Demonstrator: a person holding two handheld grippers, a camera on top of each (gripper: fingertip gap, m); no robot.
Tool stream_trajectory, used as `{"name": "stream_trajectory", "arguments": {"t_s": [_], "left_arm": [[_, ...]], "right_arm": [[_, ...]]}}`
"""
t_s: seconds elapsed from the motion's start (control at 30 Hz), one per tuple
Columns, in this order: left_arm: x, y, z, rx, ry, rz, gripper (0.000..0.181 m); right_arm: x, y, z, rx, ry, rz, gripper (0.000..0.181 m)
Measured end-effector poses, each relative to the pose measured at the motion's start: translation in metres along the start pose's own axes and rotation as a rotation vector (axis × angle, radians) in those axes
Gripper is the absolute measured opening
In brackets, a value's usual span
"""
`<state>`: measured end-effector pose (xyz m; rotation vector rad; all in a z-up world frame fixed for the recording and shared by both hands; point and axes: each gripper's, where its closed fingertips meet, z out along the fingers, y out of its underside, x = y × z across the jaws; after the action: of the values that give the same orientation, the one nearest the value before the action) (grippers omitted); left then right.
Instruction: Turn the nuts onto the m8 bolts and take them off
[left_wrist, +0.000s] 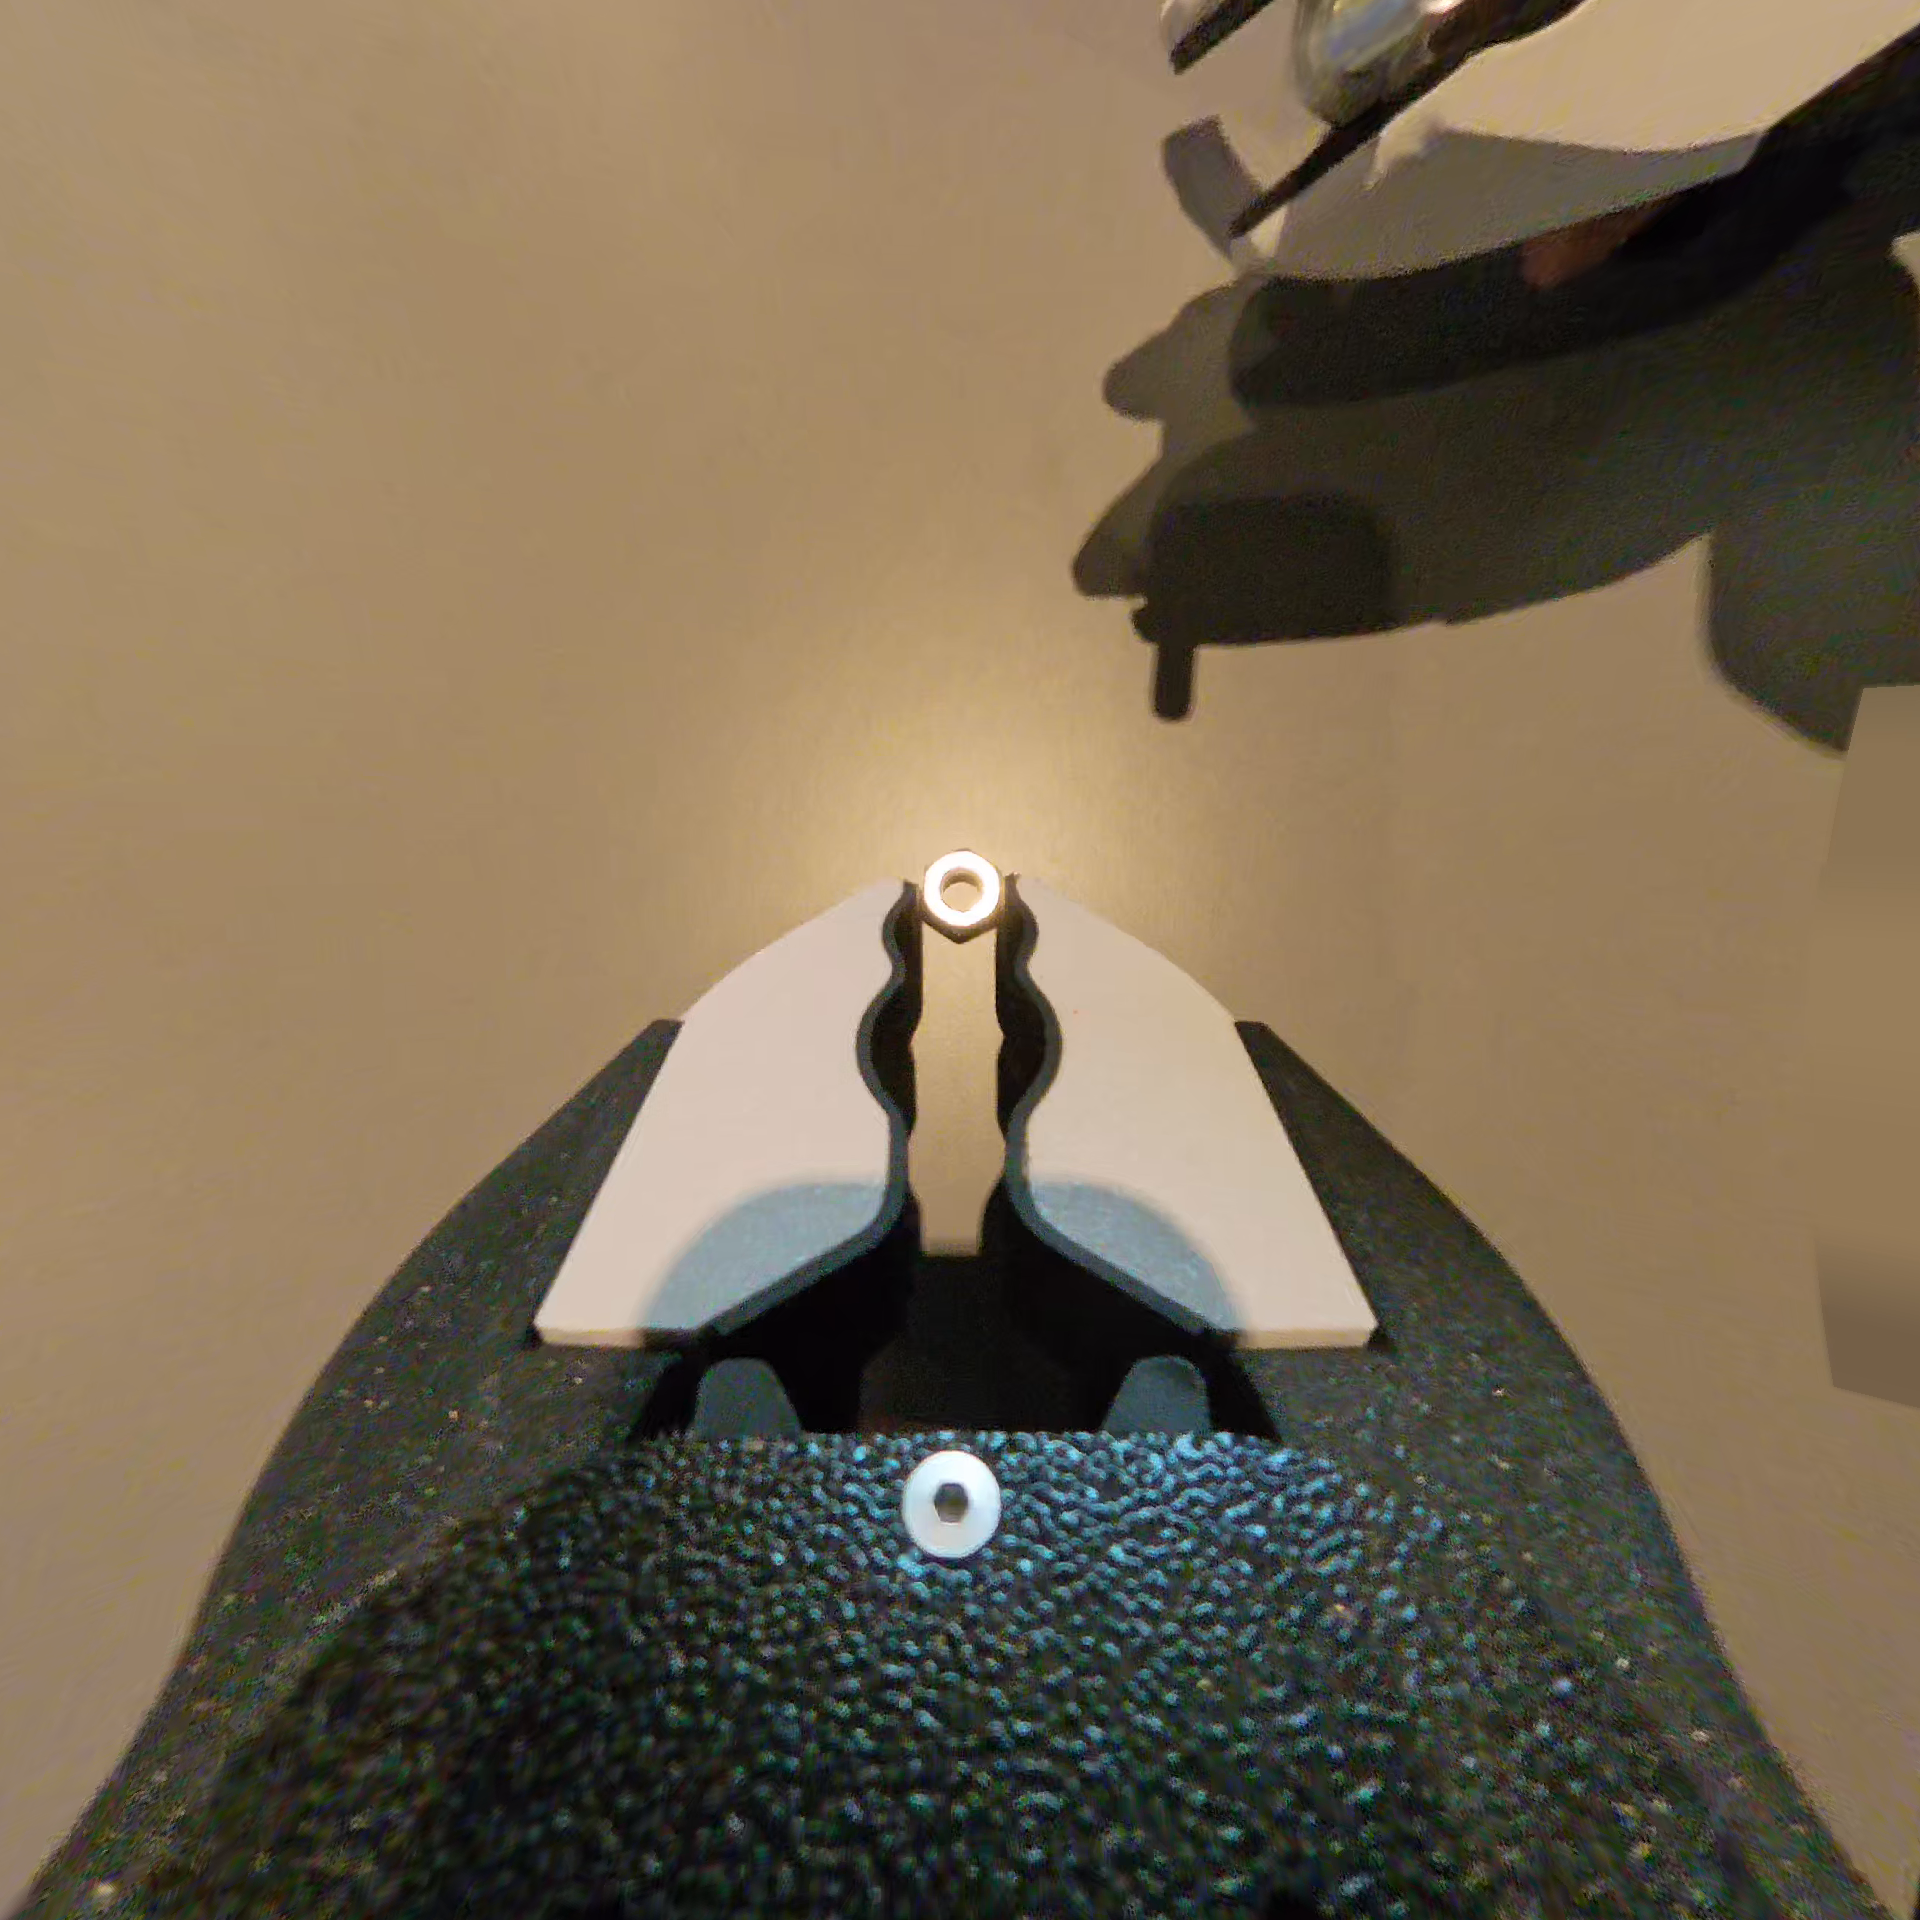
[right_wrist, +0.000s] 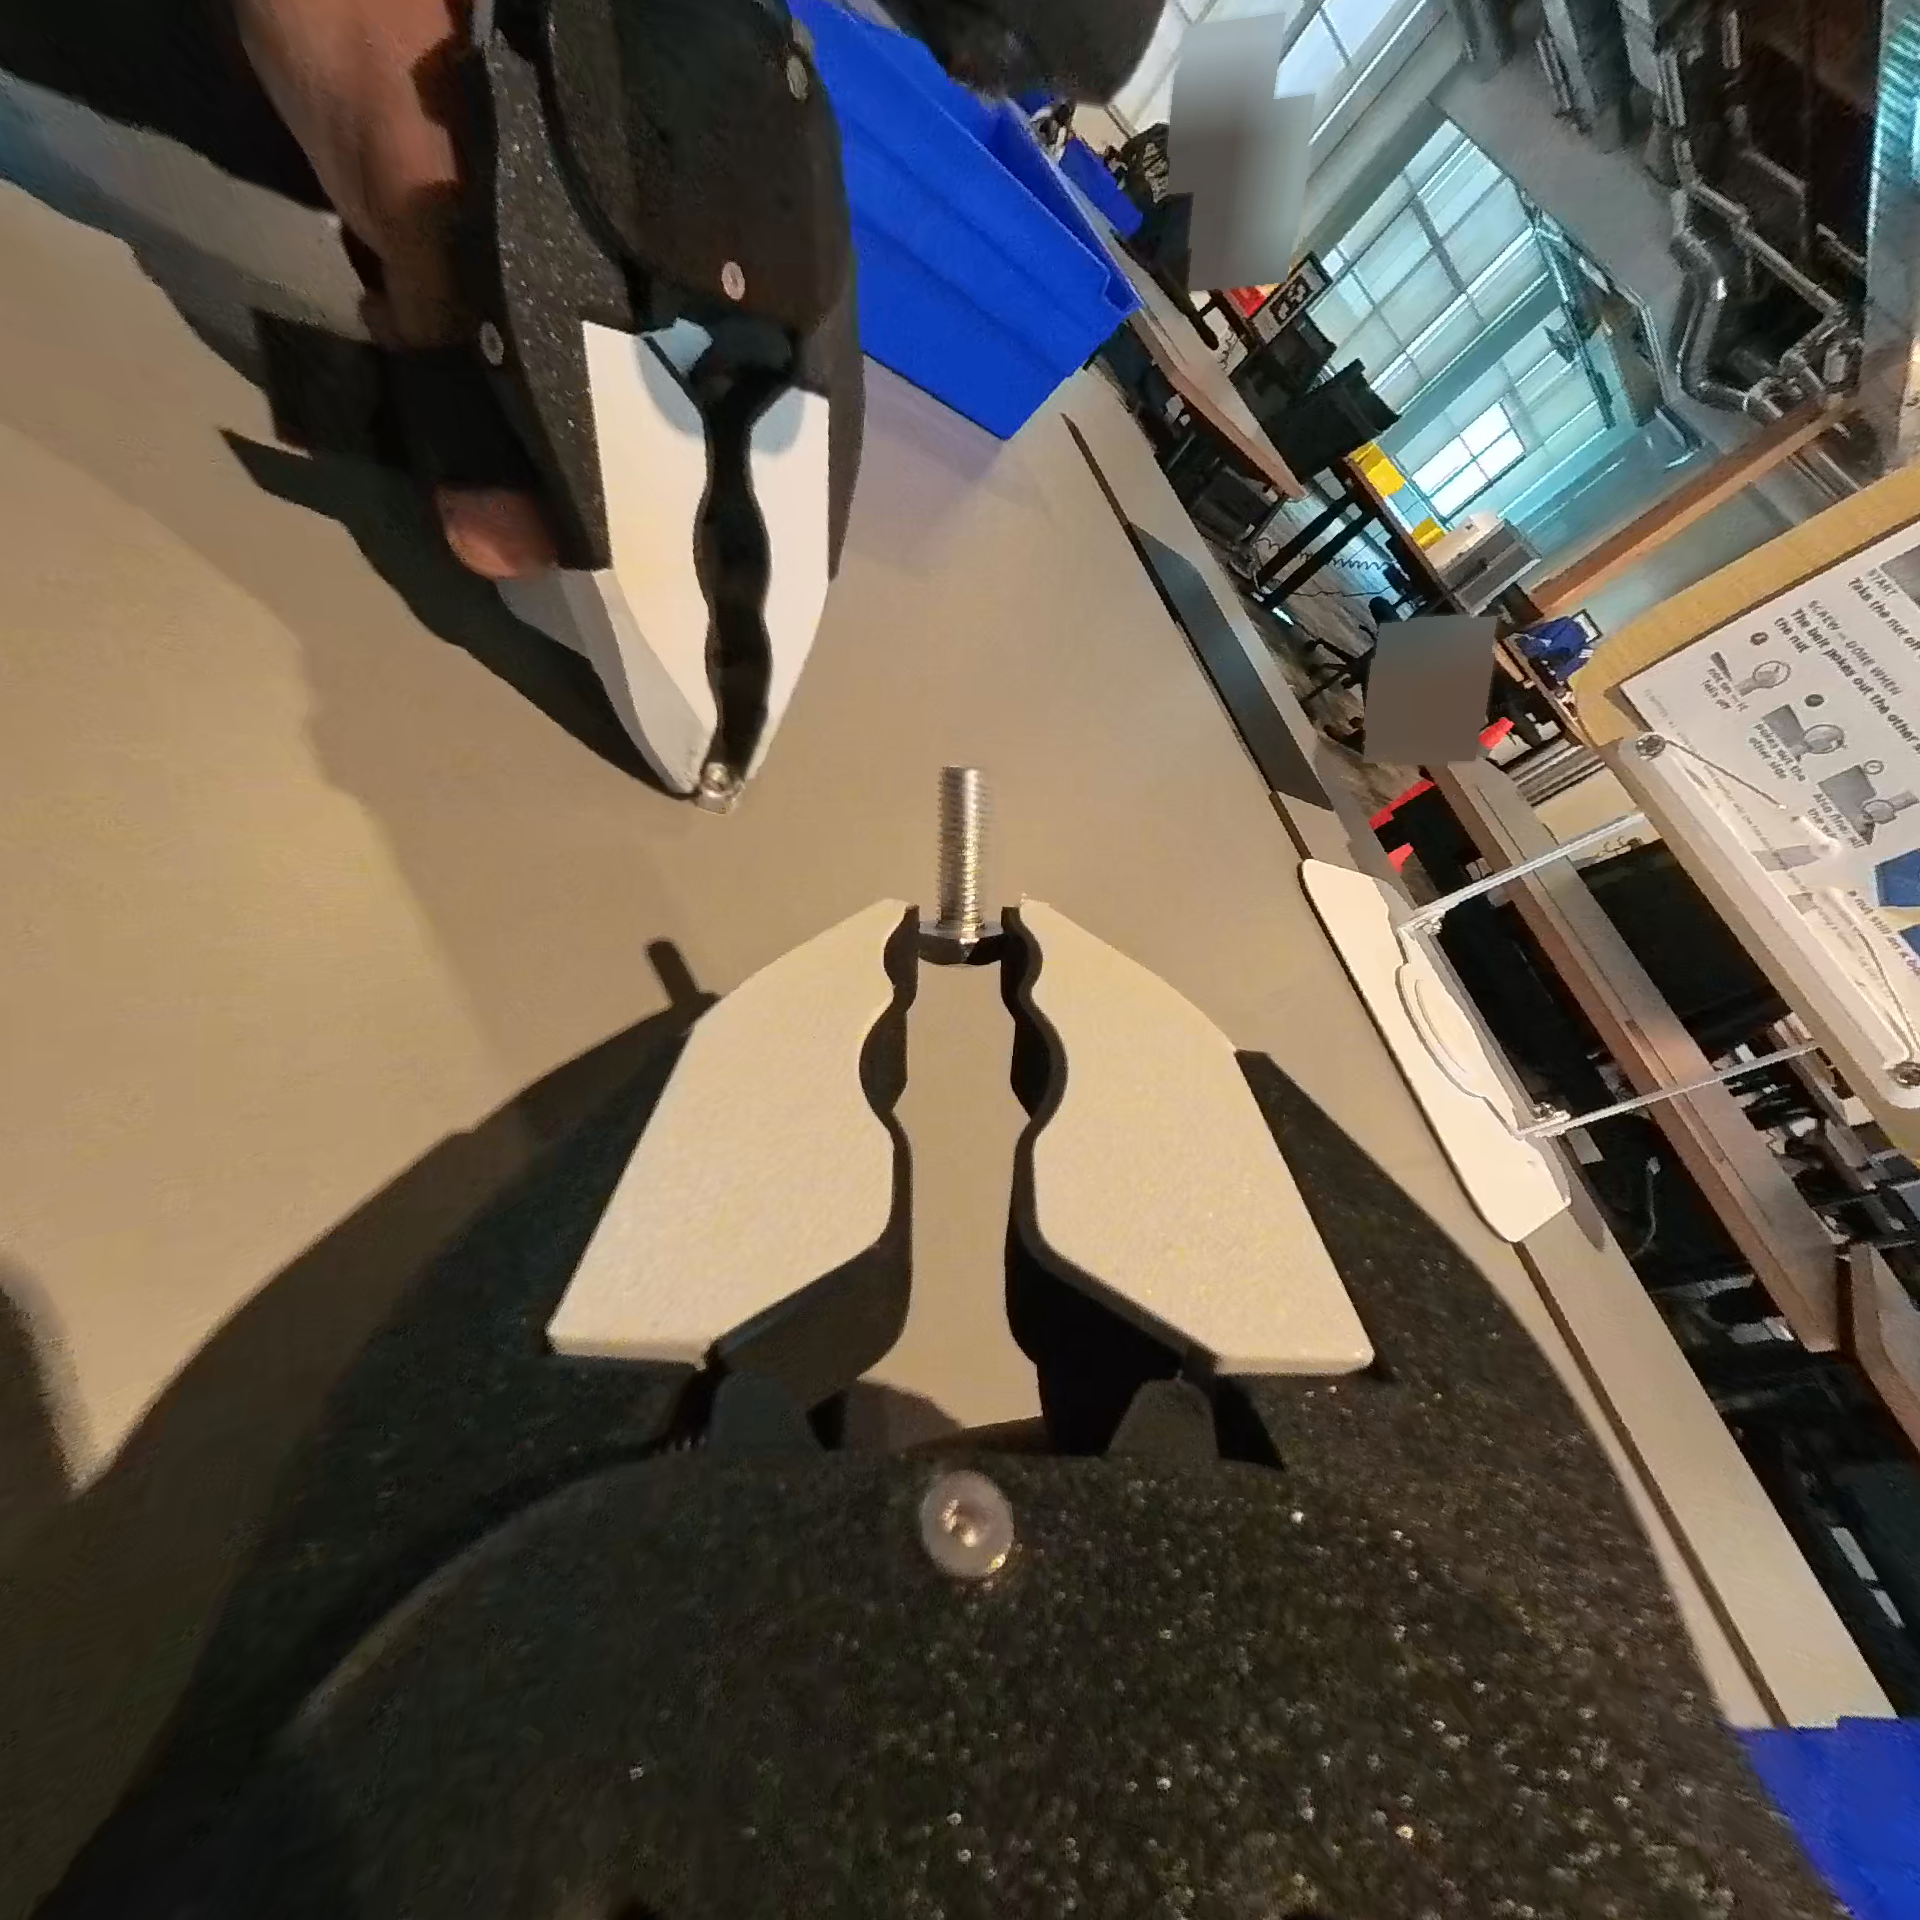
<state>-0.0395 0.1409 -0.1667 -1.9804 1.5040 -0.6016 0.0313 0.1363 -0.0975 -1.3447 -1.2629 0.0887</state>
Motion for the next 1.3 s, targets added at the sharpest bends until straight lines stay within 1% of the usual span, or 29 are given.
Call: {"name": "stream_trajectory", "arguments": {"t_s": [0.07,0.1,0.13,0.17,0.23,0.33,0.4,0.43,0.47,0.5,0.57,0.6,0.63,0.67,0.7,0.77,0.83,1.0,1.3], "left_arm": [[-0.001,-0.002,0.001,0.008,0.01,0.002,0.013],[-0.006,-0.003,0.001,0.016,-0.02,0.0,0.013],[-0.012,-0.008,0.0,0.048,-0.047,-0.011,0.013],[-0.016,-0.019,-0.005,0.113,-0.055,-0.032,0.013],[-0.025,-0.052,-0.026,0.293,-0.054,-0.066,0.014],[-0.032,-0.112,-0.071,0.587,-0.015,-0.024,0.013],[-0.038,-0.14,-0.092,0.729,0.007,-0.011,0.013],[-0.039,-0.146,-0.094,0.77,0.015,-0.001,0.013],[-0.04,-0.147,-0.091,0.79,0.018,0.011,0.013],[-0.037,-0.144,-0.084,0.81,0.033,0.024,0.013],[-0.025,-0.131,-0.069,0.863,0.111,0.028,0.013],[-0.02,-0.124,-0.061,0.874,0.142,0.023,0.013],[-0.015,-0.121,-0.054,0.791,0.16,0.033,0.013],[-0.006,-0.119,-0.052,0.77,0.163,0.113,0.013],[-0.001,-0.116,-0.05,0.77,0.164,0.149,0.013],[0.006,-0.111,-0.04,0.721,0.21,0.138,0.013],[0.012,-0.11,-0.036,0.711,0.208,0.183,0.013],[0.022,-0.109,-0.034,0.708,0.217,0.23,0.013],[0.023,-0.11,-0.033,0.704,0.204,0.251,0.013]], "right_arm": [[0.0,-0.001,0.0,0.006,-0.006,0.018,0.015],[0.001,-0.001,0.0,0.007,-0.008,0.028,0.015],[0.002,-0.001,0.0,0.009,-0.009,0.038,0.015],[0.003,-0.002,0.0,0.013,-0.01,0.049,0.015],[0.007,-0.005,0.001,0.027,-0.016,0.074,0.015],[0.015,-0.012,0.009,0.038,-0.062,0.093,0.015],[0.022,-0.014,0.017,0.035,-0.098,0.104,0.015],[0.025,-0.014,0.022,0.038,-0.113,0.123,0.015],[0.027,-0.012,0.027,0.044,-0.124,0.149,0.015],[0.029,-0.009,0.03,0.049,-0.129,0.173,0.015],[0.026,0.004,0.032,0.036,-0.13,0.179,0.015],[0.023,0.01,0.03,0.017,-0.13,0.149,0.015],[0.021,0.015,0.027,-0.001,-0.122,0.105,0.015],[0.019,0.018,0.023,-0.012,-0.111,0.066,0.015],[0.017,0.02,0.02,-0.017,-0.105,0.048,0.015],[0.015,0.018,0.015,-0.007,-0.105,0.059,0.015],[0.015,0.012,0.013,0.013,-0.107,0.076,0.015],[0.01,0.003,0.013,0.051,-0.126,0.11,0.015],[0.008,-0.001,0.013,0.077,-0.148,0.142,0.015]]}}
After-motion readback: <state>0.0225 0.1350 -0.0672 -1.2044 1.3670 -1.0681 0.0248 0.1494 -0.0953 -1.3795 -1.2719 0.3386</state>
